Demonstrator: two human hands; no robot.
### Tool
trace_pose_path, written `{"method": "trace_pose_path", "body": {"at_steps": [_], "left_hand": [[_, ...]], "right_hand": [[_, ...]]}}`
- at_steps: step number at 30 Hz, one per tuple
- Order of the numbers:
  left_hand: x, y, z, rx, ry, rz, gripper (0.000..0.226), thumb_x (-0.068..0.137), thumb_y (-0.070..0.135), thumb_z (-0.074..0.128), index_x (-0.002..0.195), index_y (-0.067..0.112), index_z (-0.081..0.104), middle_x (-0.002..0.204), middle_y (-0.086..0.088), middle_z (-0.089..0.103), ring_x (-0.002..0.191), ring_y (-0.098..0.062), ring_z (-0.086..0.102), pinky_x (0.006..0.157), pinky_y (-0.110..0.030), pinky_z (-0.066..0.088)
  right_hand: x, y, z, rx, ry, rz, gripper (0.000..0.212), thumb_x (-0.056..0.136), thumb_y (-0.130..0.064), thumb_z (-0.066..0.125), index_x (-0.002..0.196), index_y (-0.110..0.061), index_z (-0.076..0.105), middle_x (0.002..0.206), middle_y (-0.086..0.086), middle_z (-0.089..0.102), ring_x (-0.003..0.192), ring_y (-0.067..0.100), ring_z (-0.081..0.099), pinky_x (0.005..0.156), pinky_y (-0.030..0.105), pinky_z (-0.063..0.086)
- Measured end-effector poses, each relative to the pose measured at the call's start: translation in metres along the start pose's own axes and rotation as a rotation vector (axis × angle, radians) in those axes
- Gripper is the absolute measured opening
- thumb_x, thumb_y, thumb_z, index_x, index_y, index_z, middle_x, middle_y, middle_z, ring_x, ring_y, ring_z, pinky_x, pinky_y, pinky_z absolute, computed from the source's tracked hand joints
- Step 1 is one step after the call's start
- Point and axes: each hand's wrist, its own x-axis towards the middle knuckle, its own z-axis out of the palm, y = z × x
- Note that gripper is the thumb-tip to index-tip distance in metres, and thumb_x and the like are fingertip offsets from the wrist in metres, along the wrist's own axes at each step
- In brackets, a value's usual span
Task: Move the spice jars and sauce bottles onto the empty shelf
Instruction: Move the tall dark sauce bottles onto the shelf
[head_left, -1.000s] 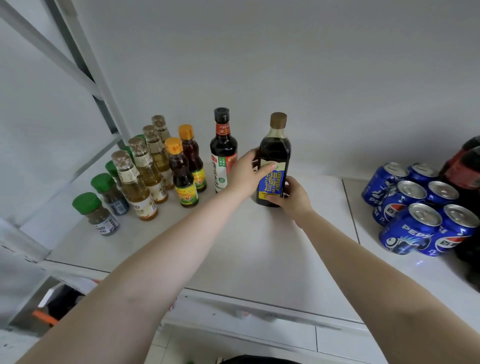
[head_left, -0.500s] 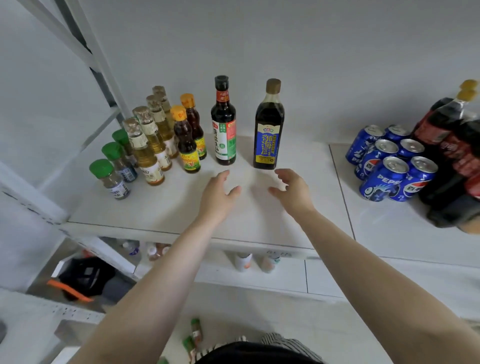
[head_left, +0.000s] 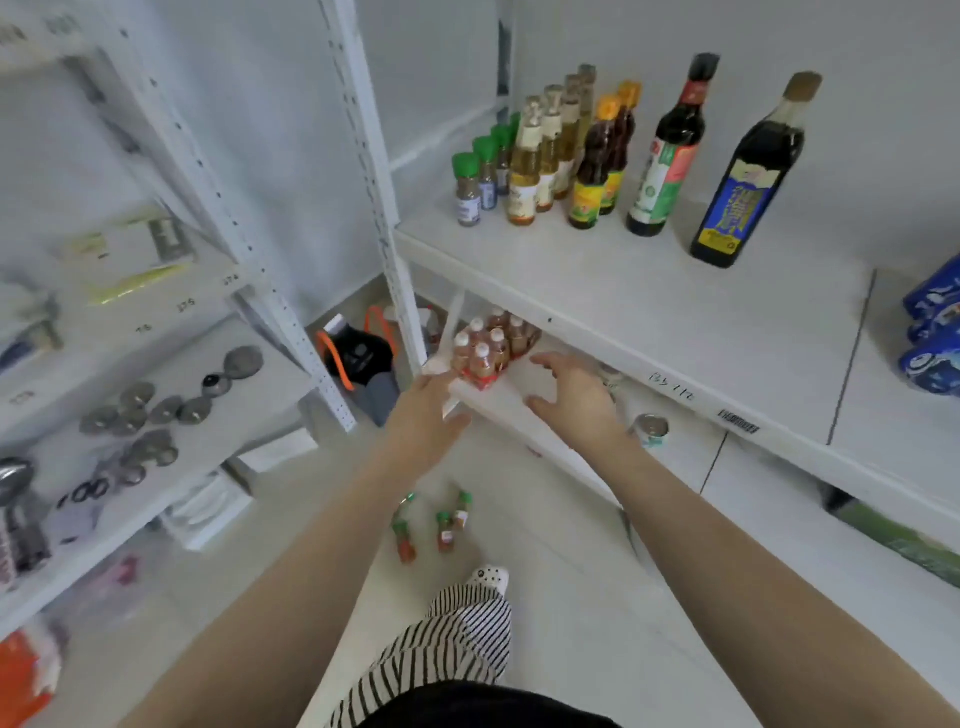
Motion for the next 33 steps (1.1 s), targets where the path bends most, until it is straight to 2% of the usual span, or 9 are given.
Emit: {"method": "trace_pose_path", "body": {"at_steps": [7,13,16,19,25,29,33], "left_hand": [[-0.131,-0.077,-0.035,0.07,0.066,-0.267,0.063,0.088,0.03,0.06,0.145,0.023,0.035,0.145,-0.006,0.041,0.133,-0.025,0.038,0.108,-0.036,0.033],[-0.227,-0.144,-0.063,0.097,0.1,-0.447,0.065,0.088,0.034,0.06,0.146,0.022,0.033,0.145,-0.004,0.04,0.132,-0.024,0.039,0.107,-0.034,0.033],[-0.275,-0.176,-0.08,0.09,0.145,-0.522,0.065,0.088,0.034,0.061,0.146,0.021,0.032,0.146,-0.005,0.04,0.134,-0.024,0.038,0.107,-0.036,0.033],[-0.331,-0.213,-0.102,0.087,0.19,-0.601,0.066,0.087,0.033,0.062,0.146,0.021,0.033,0.146,-0.005,0.04,0.134,-0.024,0.038,0.107,-0.036,0.034],[-0.445,-0.294,-0.157,0.045,0.235,-0.749,0.069,0.085,0.032,0.065,0.145,0.02,0.034,0.143,-0.008,0.043,0.13,-0.026,0.043,0.105,-0.036,0.038],[-0.498,-0.337,-0.199,0.038,0.287,-0.761,0.068,0.084,0.03,0.066,0.145,0.019,0.036,0.141,-0.01,0.044,0.131,-0.026,0.042,0.103,-0.034,0.037],[-0.527,-0.375,-0.243,0.064,0.342,-0.753,0.07,0.081,0.03,0.068,0.143,0.016,0.039,0.136,-0.012,0.051,0.125,-0.029,0.047,0.101,-0.032,0.038]], "right_hand": [[-0.067,-0.074,0.087,-0.13,-0.315,-0.2,0.059,0.086,-0.027,0.064,0.14,-0.022,0.042,0.145,0.005,0.041,0.13,0.025,0.042,0.1,0.033,0.039],[-0.122,-0.143,0.156,-0.149,-0.493,-0.336,0.059,0.086,-0.022,0.061,0.141,-0.023,0.041,0.143,0.003,0.043,0.128,0.022,0.044,0.096,0.032,0.04],[-0.151,-0.181,0.19,-0.183,-0.561,-0.403,0.059,0.084,-0.026,0.063,0.139,-0.025,0.042,0.141,0.004,0.045,0.122,0.024,0.05,0.096,0.037,0.045],[-0.181,-0.225,0.228,-0.228,-0.605,-0.497,0.059,0.085,-0.027,0.064,0.14,-0.022,0.042,0.14,0.006,0.046,0.119,0.027,0.053,0.097,0.039,0.045],[-0.26,-0.316,0.305,-0.221,-0.703,-0.56,0.059,0.087,-0.023,0.064,0.141,-0.017,0.039,0.143,0.008,0.042,0.126,0.026,0.046,0.095,0.032,0.039],[-0.299,-0.377,0.346,-0.218,-0.733,-0.608,0.061,0.087,-0.018,0.064,0.142,-0.012,0.039,0.144,0.012,0.042,0.131,0.026,0.043,0.097,0.027,0.034],[-0.32,-0.434,0.374,-0.221,-0.724,-0.676,0.061,0.083,-0.016,0.067,0.139,-0.015,0.043,0.141,0.013,0.046,0.13,0.027,0.043,0.098,0.029,0.035]]}}
